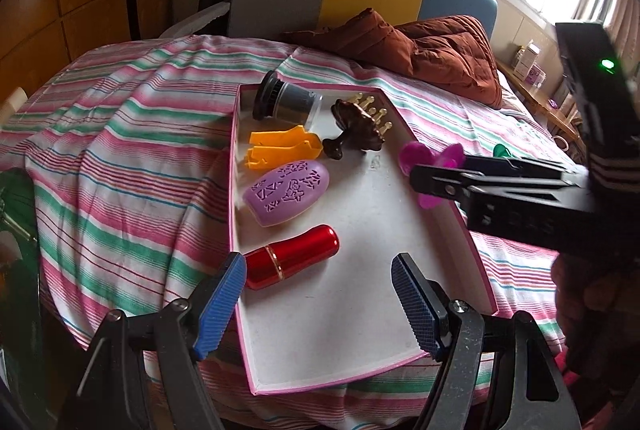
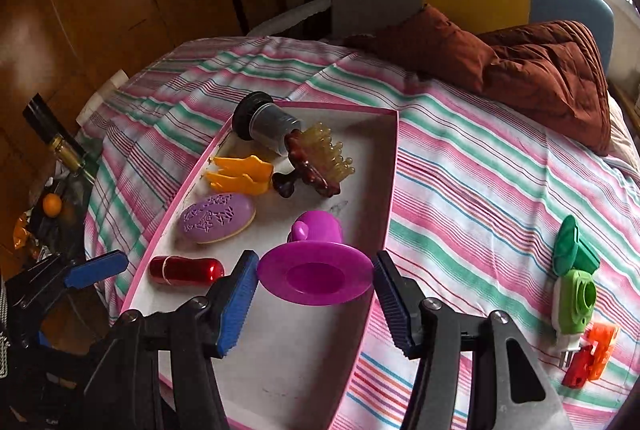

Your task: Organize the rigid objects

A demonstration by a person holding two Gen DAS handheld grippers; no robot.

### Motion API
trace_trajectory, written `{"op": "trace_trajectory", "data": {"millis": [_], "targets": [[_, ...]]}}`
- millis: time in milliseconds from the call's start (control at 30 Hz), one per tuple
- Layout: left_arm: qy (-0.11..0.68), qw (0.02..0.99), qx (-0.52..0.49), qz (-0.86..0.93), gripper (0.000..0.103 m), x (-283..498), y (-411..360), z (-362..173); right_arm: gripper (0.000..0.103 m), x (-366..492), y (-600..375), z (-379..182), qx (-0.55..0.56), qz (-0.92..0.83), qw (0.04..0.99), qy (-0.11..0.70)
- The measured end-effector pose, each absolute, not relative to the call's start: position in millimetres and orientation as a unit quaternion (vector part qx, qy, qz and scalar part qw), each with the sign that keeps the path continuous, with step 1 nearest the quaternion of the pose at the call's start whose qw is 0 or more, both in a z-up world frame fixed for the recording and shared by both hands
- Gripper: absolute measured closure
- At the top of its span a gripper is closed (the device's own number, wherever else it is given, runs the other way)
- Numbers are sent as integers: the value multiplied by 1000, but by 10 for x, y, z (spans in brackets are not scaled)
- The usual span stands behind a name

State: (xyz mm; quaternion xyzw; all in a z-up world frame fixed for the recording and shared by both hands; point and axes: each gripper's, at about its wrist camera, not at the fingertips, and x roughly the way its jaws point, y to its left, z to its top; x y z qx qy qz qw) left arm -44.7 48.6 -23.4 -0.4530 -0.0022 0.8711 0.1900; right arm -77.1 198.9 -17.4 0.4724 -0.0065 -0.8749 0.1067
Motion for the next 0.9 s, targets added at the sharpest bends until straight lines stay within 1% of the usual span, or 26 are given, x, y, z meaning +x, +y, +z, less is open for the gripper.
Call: {"op": "trace_trajectory", "data": {"millis": [300,433,700,900], "targets": [[-14,181,-463,868,27,-506,391,-300,44,-1245,1878,-488,512,-854,83,34],[-16,176,-463,868,27,-525,369,-307,44,-1250,1894,-535,512,-855,81,24],[-12,174,-461,870,27,-513,380,-292,33,-1056,1865,-551,505,-858,96,19],[-9,172,-463,870,27,-490,388,-298,32,-938,1839,-535,501,-860,98,12]]}}
